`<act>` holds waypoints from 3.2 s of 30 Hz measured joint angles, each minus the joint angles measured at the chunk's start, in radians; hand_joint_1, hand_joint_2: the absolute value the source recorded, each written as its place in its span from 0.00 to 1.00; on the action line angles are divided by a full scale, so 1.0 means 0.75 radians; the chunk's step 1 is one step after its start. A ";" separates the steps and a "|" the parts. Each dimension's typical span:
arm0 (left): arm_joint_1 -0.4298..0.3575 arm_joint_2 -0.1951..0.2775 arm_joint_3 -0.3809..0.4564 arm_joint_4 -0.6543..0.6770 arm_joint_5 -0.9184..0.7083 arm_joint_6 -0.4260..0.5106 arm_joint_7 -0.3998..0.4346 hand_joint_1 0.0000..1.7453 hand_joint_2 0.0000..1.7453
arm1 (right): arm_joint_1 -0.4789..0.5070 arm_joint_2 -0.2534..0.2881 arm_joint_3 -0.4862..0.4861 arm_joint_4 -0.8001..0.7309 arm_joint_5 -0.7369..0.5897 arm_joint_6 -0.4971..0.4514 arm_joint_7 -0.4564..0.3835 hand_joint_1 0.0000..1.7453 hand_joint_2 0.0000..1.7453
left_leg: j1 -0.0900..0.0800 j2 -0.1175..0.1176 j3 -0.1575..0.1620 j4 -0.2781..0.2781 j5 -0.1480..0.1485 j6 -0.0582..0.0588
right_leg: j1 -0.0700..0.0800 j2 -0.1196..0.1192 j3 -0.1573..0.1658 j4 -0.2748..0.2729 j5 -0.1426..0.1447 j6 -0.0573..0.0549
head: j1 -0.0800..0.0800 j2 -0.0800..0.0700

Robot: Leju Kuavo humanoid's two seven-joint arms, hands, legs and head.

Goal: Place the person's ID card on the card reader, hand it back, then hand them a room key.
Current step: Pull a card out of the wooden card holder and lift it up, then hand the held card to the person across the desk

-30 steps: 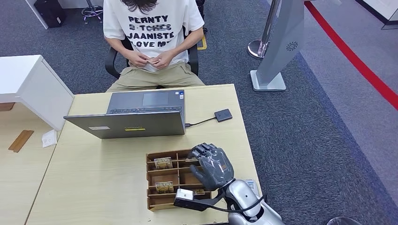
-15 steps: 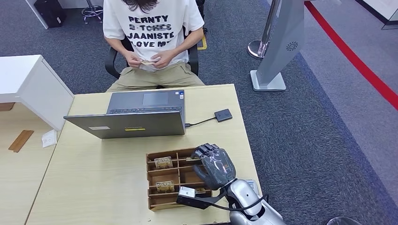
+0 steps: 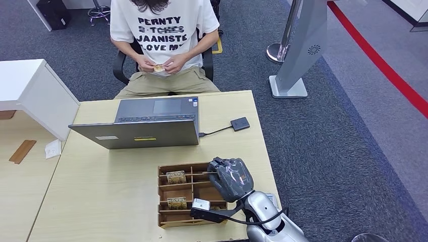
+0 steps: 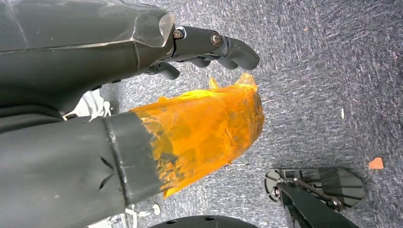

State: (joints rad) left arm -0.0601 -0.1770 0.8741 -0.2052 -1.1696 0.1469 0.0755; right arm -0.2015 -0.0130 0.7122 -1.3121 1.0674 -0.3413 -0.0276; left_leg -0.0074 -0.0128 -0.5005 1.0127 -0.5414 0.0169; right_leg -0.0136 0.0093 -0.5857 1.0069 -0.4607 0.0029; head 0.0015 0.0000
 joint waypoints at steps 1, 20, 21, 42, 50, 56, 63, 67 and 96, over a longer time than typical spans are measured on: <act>0.000 0.000 0.000 0.000 0.000 0.000 0.000 0.00 0.00 | 0.000 0.000 0.000 0.000 0.000 0.000 0.001 1.00 1.00 | 0.000 0.000 0.000 0.000 0.000 0.000 | 0.000 0.000 0.000 0.000 0.000 0.000 | 0.000 0.000; 0.001 0.000 0.000 0.000 -0.001 0.007 -0.002 0.00 0.00 | 0.070 0.008 -0.074 -0.226 -0.159 -0.180 -0.135 1.00 1.00 | 0.000 0.000 0.000 0.000 0.000 0.000 | 0.000 0.000 0.000 0.000 0.000 0.000 | 0.000 0.000; 0.001 -0.001 0.001 0.000 0.000 0.009 -0.002 0.00 0.00 | 0.084 0.008 -0.087 -0.275 -0.192 -0.203 -0.159 1.00 1.00 | 0.000 0.000 0.000 0.000 0.000 0.000 | 0.000 0.000 0.000 0.000 0.000 0.000 | 0.000 0.000; 0.001 -0.011 0.034 0.000 -0.001 0.031 -0.002 0.00 0.00 | 0.247 0.012 -0.251 -0.809 -0.579 -0.317 -0.386 1.00 1.00 | 0.000 0.000 0.000 0.000 0.000 0.000 | 0.000 0.000 0.000 0.000 0.000 0.000 | 0.000 0.000; 0.000 -0.011 0.034 0.000 -0.002 0.032 -0.002 0.00 0.00 | 0.252 0.012 -0.252 -0.818 -0.579 -0.317 -0.391 1.00 1.00 | 0.000 0.000 0.000 0.000 0.000 0.000 | 0.000 0.000 0.000 0.000 0.000 0.000 | 0.000 0.000; 0.000 -0.011 0.035 0.000 -0.007 0.032 -0.003 0.00 0.00 | 0.253 0.012 -0.252 -0.821 -0.578 -0.317 -0.392 1.00 1.00 | 0.000 0.000 0.000 0.000 0.000 0.000 | 0.000 0.000 0.000 0.000 0.000 0.000 | 0.000 0.000; 0.000 -0.011 0.035 0.000 -0.012 0.031 -0.006 0.00 0.00 | 0.250 0.012 -0.253 -0.821 -0.570 -0.312 -0.392 1.00 1.00 | 0.000 0.000 0.000 0.000 0.000 0.000 | 0.000 0.000 0.000 0.000 0.000 0.000 | 0.000 0.000; -0.001 -0.011 0.035 0.000 -0.026 0.030 -0.011 0.00 0.00 | 0.224 0.015 -0.253 -0.807 -0.559 -0.275 -0.375 1.00 1.00 | 0.000 0.000 0.000 0.000 0.000 0.000 | 0.000 0.000 0.000 0.000 0.000 0.000 | 0.000 0.000; -0.070 -0.006 -0.035 0.000 -0.176 -0.041 0.007 0.00 0.00 | -0.387 0.136 -0.261 -0.087 -0.274 -0.080 -0.093 1.00 1.00 | 0.000 0.000 0.000 0.000 0.001 0.000 | 0.000 0.000 0.000 0.001 0.000 0.000 | 0.000 0.000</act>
State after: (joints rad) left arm -0.1123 -0.1817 0.8477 -0.2052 -1.3014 0.1164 0.0806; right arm -0.4919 0.0892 0.5168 -1.3772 0.8620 -0.4010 -0.0974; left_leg -0.0073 -0.0128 -0.5005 1.0129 -0.5408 0.0168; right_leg -0.0136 0.0094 -0.5856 1.0075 -0.4604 0.0027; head 0.0015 0.0000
